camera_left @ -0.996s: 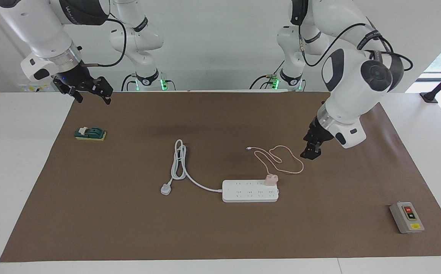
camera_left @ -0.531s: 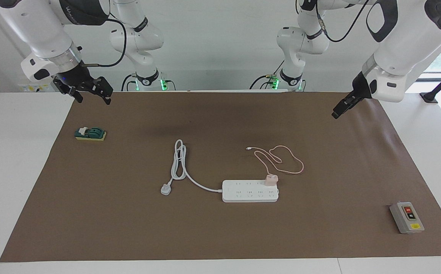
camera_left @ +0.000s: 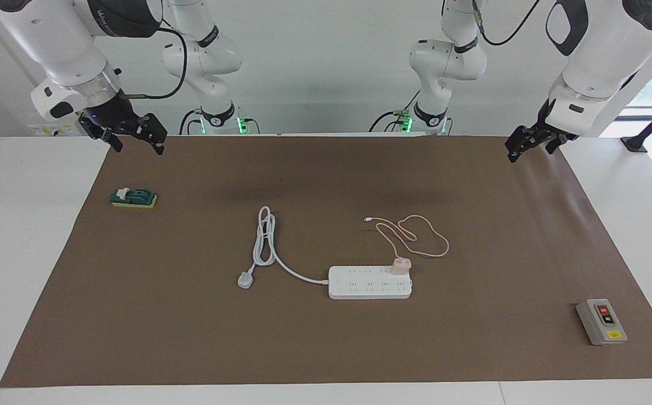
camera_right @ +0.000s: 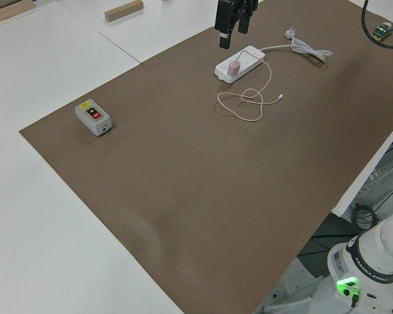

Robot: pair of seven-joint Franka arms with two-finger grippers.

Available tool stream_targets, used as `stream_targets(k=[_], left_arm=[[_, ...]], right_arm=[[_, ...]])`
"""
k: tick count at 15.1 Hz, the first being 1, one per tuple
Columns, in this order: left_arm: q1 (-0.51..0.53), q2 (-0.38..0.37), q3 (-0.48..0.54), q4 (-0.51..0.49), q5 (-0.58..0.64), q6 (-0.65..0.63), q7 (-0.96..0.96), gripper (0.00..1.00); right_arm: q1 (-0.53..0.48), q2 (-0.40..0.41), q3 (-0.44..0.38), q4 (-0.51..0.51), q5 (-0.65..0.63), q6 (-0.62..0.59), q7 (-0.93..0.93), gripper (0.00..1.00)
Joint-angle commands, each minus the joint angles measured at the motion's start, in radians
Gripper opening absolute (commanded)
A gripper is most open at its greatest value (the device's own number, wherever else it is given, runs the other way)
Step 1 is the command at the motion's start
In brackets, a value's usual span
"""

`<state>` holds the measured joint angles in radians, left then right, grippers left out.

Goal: Plug charger into power strip

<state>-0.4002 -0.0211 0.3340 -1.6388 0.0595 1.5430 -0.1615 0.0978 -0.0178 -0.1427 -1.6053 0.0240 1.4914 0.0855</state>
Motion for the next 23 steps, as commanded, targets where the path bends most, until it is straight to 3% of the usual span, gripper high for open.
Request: stream_targets(k=[1, 6, 8, 10, 13, 16, 20, 23], left_arm=[[-0.017, -0.158, -0.012, -0.236, 0.037, 0.103, 0.004, 1.00], [-0.009, -0.091, -0.012, -0.136, 0.002, 0.035, -0.030, 1.00], [-0.017, 0.036, -0.012, 0.037, -0.009, -0.053, -0.027, 1.00], [-0.008, 0.078, -0.010, 0.111, -0.047, -0.136, -0.029, 1.00], [0.053, 0.066, -0.026, 0.088, -0.060, -0.059, -0.018, 1.00], [0.263, 0.046, -0.263, 0.013, -0.055, 0.058, -0.015, 1.00], [0.261, -0.002, -0.283, -0.061, -0.046, 0.058, 0.036, 1.00], [0.251, 0.000, -0.285, -0.061, -0.049, 0.065, 0.039, 1.00]], right_arm=[[-0.013, -0.010, 0.011, -0.007, -0.013, -0.014, -0.021, 1.00], [-0.012, -0.010, 0.011, -0.007, -0.013, -0.014, -0.021, 1.00], [-0.012, -0.010, 0.011, -0.007, -0.013, -0.014, -0.021, 1.00], [-0.013, -0.010, 0.011, -0.007, -0.013, -0.014, -0.021, 1.00], [-0.012, -0.010, 0.011, -0.007, -0.013, -0.014, -0.021, 1.00], [-0.013, -0.010, 0.011, -0.007, -0.013, -0.014, -0.021, 1.00], [-0.013, -0.010, 0.011, -0.007, -0.013, -0.014, -0.021, 1.00], [-0.013, -0.010, 0.011, -0.007, -0.013, -0.014, -0.021, 1.00]])
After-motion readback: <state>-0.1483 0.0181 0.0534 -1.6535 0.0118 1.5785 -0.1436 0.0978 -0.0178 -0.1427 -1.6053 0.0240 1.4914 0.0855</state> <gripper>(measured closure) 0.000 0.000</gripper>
